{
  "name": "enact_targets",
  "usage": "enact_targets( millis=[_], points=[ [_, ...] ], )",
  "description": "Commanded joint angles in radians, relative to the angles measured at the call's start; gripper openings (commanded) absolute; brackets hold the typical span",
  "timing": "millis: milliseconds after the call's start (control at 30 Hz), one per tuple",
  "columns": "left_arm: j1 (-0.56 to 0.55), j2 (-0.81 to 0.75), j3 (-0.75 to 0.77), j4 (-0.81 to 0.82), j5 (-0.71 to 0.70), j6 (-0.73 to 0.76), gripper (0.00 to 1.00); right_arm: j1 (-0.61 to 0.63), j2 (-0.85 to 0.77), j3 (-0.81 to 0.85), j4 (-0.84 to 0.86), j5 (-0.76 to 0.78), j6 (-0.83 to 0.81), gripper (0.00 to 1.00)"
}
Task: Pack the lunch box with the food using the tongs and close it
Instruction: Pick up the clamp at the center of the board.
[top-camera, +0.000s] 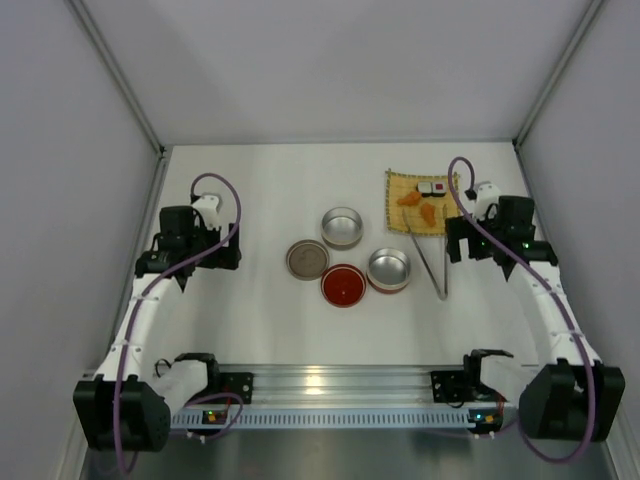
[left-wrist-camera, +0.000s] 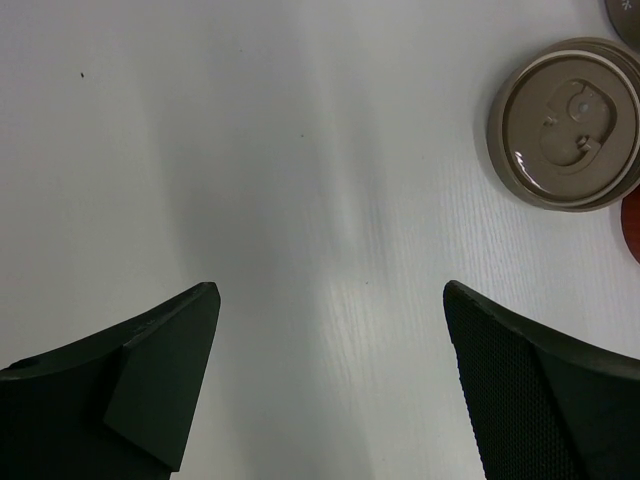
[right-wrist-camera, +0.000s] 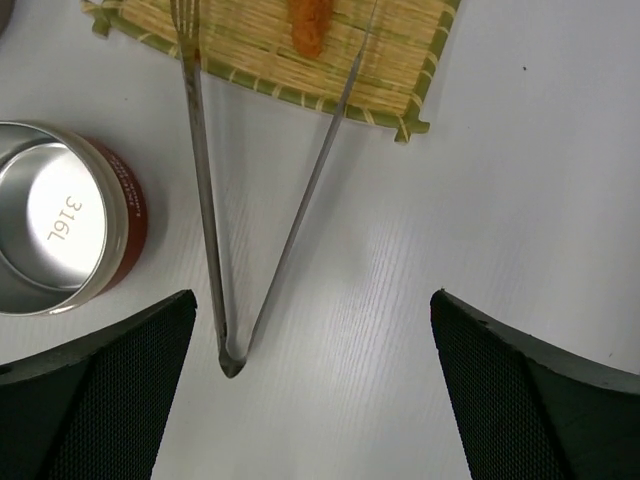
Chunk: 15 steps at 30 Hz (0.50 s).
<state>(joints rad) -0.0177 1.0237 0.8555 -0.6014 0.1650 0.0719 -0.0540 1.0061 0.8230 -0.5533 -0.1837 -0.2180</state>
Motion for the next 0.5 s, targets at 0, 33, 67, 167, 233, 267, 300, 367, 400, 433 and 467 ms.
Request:
enact_targets(
  millis=[0,33,67,167,233,267,300,367,400,433,467],
  points=[
    [-0.002,0.018,0.040,0.043,0.016,-0.014,0.98,0.023,0.135,0.100,-0.147,-0.010,-0.086,0.99],
    [-0.002,0.022,0.040,0.046,0.016,-0.009,0.98,0.023,0.190,0.117,-0.178,-0.004,-0.086,0.99],
    [-0.002,0.027,0.042,0.049,0.010,-0.007,0.98,0.028,0.213,0.123,-0.189,0.003,-0.083,0.99],
    [-0.002,0.038,0.047,0.063,-0.001,-0.001,0.98,0.043,0.278,0.139,-0.211,0.004,-0.052,0.99],
    [-0.002,0.047,0.050,0.068,-0.005,0.002,0.98,0.046,0.304,0.143,-0.203,0.023,-0.014,0.99],
    [-0.002,0.050,0.050,0.072,-0.002,0.002,0.98,0.095,0.308,0.142,-0.183,0.033,0.000,0.99],
    [-0.002,0.055,0.050,0.074,-0.002,0.003,0.98,0.111,0.318,0.137,-0.172,0.065,0.034,0.99],
    [-0.002,0.064,0.050,0.075,-0.002,0.008,0.98,0.161,0.327,0.130,-0.137,0.114,0.069,0.99],
    [-0.002,0.067,0.050,0.075,-0.001,0.011,0.98,0.175,0.338,0.122,-0.128,0.118,0.106,0.99],
    [-0.002,0.075,0.051,0.075,-0.001,0.017,0.98,0.184,0.344,0.119,-0.117,0.119,0.118,0.99],
    [-0.002,0.076,0.056,0.075,-0.002,0.022,0.98,0.197,0.350,0.117,-0.093,0.136,0.127,0.99]
  ],
)
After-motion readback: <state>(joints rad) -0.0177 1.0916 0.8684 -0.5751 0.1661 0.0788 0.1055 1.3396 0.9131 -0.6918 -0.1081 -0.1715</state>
